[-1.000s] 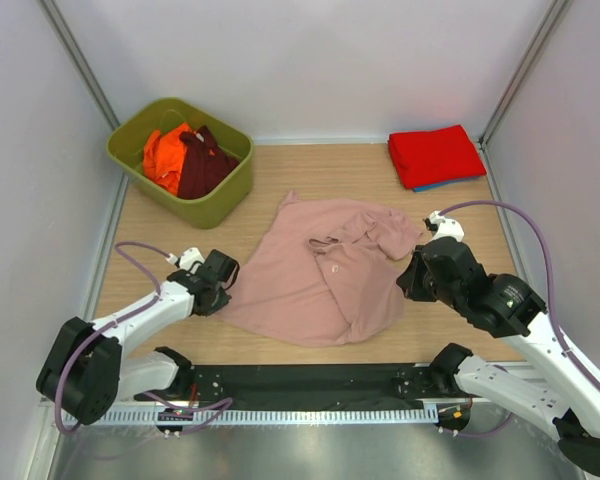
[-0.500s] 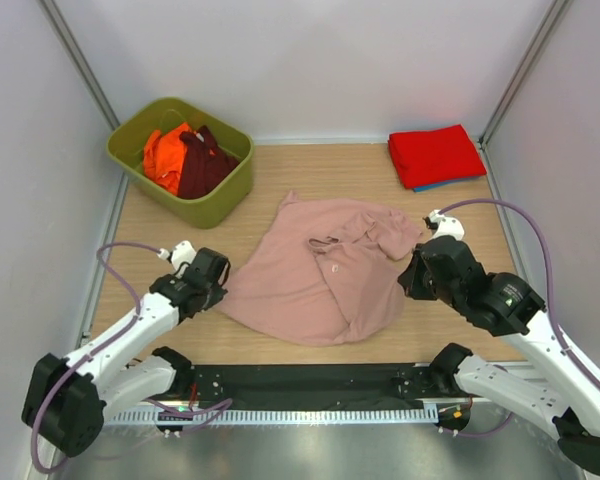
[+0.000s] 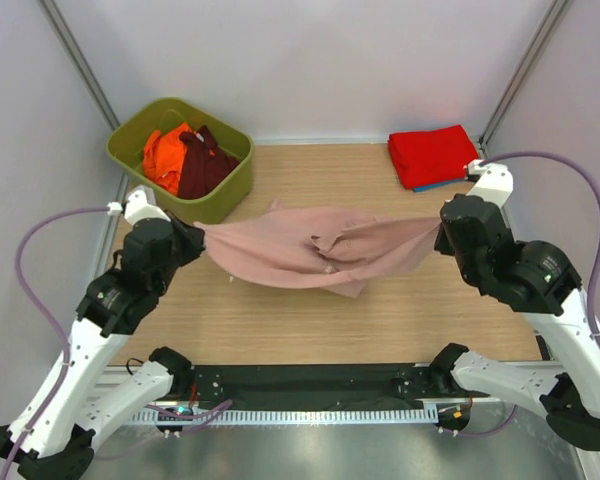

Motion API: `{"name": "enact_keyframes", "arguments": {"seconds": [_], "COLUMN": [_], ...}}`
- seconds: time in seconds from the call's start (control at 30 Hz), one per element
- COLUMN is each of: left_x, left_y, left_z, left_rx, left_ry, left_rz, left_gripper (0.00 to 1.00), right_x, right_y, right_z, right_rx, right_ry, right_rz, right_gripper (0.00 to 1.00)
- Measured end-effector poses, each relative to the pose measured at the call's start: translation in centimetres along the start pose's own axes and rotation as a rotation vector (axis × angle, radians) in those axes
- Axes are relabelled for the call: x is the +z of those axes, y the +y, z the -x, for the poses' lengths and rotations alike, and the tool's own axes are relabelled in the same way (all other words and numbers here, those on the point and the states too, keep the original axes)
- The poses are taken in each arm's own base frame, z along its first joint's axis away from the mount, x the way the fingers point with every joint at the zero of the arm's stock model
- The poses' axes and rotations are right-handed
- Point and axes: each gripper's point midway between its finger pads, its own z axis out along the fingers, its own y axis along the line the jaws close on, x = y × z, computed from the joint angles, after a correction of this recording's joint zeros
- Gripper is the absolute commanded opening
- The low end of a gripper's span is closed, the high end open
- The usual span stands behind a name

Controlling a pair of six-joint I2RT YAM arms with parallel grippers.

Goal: Fold and stack the t-shirts
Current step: Flatten the tshirt out

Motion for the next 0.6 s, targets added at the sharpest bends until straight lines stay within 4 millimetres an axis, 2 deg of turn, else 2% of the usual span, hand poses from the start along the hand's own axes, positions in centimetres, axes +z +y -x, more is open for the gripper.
{"name": "enact_keyframes", "arguments": {"seconds": [0.07, 0.13, 0.3, 0.43, 0.53, 0.6], "left_x": [-1.2, -2.1, -3.8, -5.5, -6.4, -6.5], "left_y": [-0.8, -0.9, 1.0, 1.9, 2.3, 2.6], "left_z": [2.6, 4.4, 7.2, 9.8, 11.1, 11.3], "left_rx": [0.007, 0.022, 0.092, 0.14, 0.163, 0.182], "left_ry": [-0.066, -0.115, -0.202, -0.278, -0.319, -0.325], "left_rz": [-0.009, 0.004, 0.111, 0.173, 0.199, 0.218], "left_gripper": [0.0, 0.0, 0.0, 0.01, 0.0, 0.0], "right_x": [-0.6, -1.3, -2.5, -0.9, 1.9, 4.3], "right_y": [-1.2, -2.2, -3.9, -3.4, -1.7, 0.1], "right_z": [2.6, 5.2, 9.8, 10.5, 10.0, 8.9], "right_rx": [-0.008, -0.002, -0.004, -0.023, -0.016, 0.001], "right_ry": [-0.066, -0.135, -0.251, -0.244, -0.184, -0.12], "right_rz": [-0.072, -0.133, -0.246, -0.272, -0.223, -0.154], "right_gripper": [0.01, 0.01, 0.01, 0.01, 0.01, 0.01]}}
